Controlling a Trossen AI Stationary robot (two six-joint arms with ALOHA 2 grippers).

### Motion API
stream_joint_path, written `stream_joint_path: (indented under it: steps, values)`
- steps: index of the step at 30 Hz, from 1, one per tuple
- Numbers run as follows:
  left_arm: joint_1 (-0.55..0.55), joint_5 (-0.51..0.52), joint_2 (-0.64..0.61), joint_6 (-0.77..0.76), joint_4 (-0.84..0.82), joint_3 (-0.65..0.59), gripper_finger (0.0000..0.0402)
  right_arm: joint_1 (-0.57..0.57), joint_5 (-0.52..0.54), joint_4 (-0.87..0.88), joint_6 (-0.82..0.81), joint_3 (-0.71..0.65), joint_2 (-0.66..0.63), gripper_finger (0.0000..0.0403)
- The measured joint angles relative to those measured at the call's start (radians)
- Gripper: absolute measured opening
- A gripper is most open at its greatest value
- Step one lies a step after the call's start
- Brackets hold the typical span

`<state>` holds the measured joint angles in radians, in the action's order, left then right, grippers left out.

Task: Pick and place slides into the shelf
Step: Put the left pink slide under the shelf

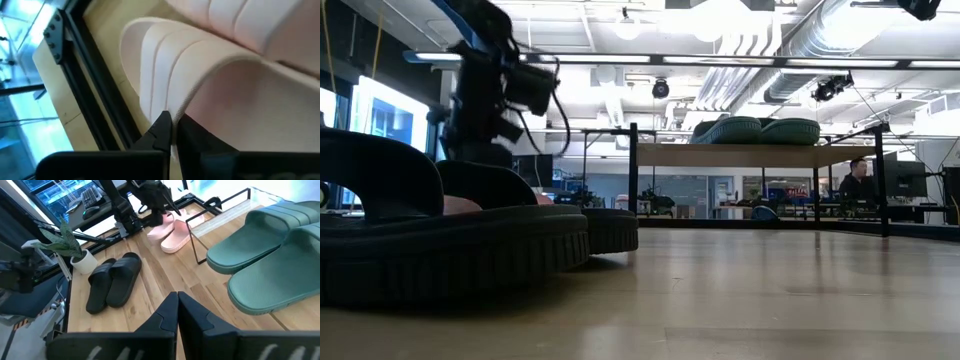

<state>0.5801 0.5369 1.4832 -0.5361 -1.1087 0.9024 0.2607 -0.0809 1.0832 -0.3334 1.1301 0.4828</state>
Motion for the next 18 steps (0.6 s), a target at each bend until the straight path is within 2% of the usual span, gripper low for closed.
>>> stream_joint_path:
  steps: [4,9,14,18]
  values:
    - [-0.048,0.006,-0.105,-0.064,-0.035,0.009,0.0002,0.000,0.000,0.000,0.001,0.000,0.000,0.0002]
    - [-0.122,0.011,-0.227,-0.138,-0.096,0.089,0.0002,0.000,0.000,0.000,0.002,0.000,0.000,0.0002]
    - [-0.213,0.018,-0.328,-0.151,-0.094,0.232,0.0001,0.000,0.001,0.000,0.002,0.000,0.000,0.0002]
    - [-0.297,0.061,-0.358,-0.132,-0.068,0.377,0.0001,0.000,0.002,0.000,0.002,0.000,0.000,0.0002]
